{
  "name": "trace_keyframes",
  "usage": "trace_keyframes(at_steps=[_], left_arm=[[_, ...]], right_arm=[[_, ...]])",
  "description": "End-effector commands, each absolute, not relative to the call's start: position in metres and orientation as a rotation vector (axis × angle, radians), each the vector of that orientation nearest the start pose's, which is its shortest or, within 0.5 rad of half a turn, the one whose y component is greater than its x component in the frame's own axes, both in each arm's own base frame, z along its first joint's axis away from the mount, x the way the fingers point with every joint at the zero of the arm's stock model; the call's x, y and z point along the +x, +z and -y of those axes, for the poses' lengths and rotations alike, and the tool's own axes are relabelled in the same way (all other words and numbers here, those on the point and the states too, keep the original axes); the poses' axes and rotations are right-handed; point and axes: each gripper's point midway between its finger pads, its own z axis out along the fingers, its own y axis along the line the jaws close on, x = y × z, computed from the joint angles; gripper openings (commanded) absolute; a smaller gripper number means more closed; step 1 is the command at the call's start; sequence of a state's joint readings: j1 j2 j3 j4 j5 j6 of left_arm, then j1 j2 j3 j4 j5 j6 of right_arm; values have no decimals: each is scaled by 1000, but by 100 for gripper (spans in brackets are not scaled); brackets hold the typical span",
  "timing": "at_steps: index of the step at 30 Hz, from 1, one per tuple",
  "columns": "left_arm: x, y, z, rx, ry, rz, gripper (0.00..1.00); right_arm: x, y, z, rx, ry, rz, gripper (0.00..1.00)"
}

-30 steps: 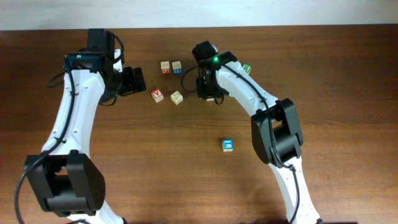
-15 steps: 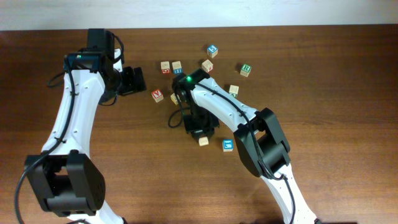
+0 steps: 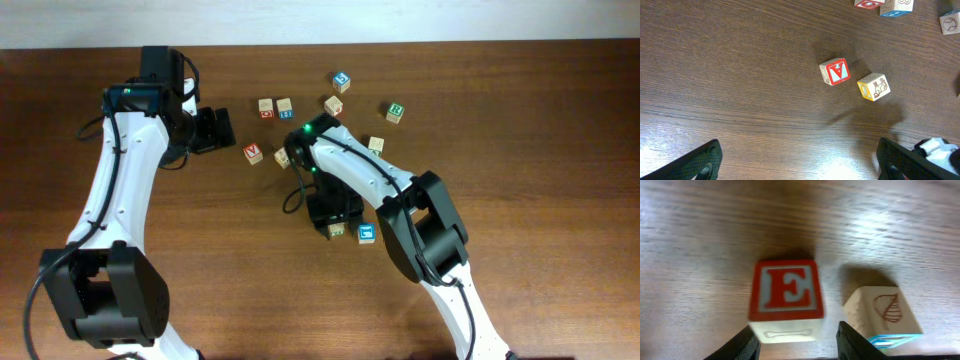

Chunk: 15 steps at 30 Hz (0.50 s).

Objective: Rotate 3 blocks

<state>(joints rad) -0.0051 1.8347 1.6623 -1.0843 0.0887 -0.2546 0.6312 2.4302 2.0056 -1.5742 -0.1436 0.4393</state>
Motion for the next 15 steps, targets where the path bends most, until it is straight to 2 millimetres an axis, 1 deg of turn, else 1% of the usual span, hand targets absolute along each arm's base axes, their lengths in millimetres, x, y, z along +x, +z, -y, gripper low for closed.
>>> trace_keyframes(at_steps=[1, 3, 5, 7, 8, 9, 11, 12, 13, 14, 15], left_arm=[[419, 154, 15, -333, -173, -2808, 97], [419, 154, 15, -333, -173, -2808, 97], [421, 154, 15, -332, -173, -2801, 97], [423, 155, 15, -331, -173, -2794, 97], [423, 155, 14, -332, -167, -2791, 97], [424, 155, 11, -337, -136, -2787, 97], [425, 155, -2, -358, -50, -2777, 98], [425, 155, -9, -377, -31, -2772, 98], [424, 155, -15, -397, -28, -2769, 98], [424, 155, -26, -432, -22, -2764, 98], [422, 155, -41, -483, -14, -2758, 98]], right_arm=[[308, 33, -232, -271, -117, -3503, 49], [328, 50, -239, -311, -32, -3432, 49], [349, 67, -250, -363, 56, -3332, 49], [370, 83, -264, -400, 139, -3220, 55], [386, 91, -275, -407, 193, -3140, 59], [397, 94, -282, -412, 228, -3086, 62], [425, 95, -301, -462, 301, -2946, 67], [433, 92, -308, -498, 319, -2898, 70], [441, 86, -315, -562, 329, -2849, 75], [445, 81, -319, -606, 333, -2816, 78], [450, 70, -322, -671, 329, -2785, 79]])
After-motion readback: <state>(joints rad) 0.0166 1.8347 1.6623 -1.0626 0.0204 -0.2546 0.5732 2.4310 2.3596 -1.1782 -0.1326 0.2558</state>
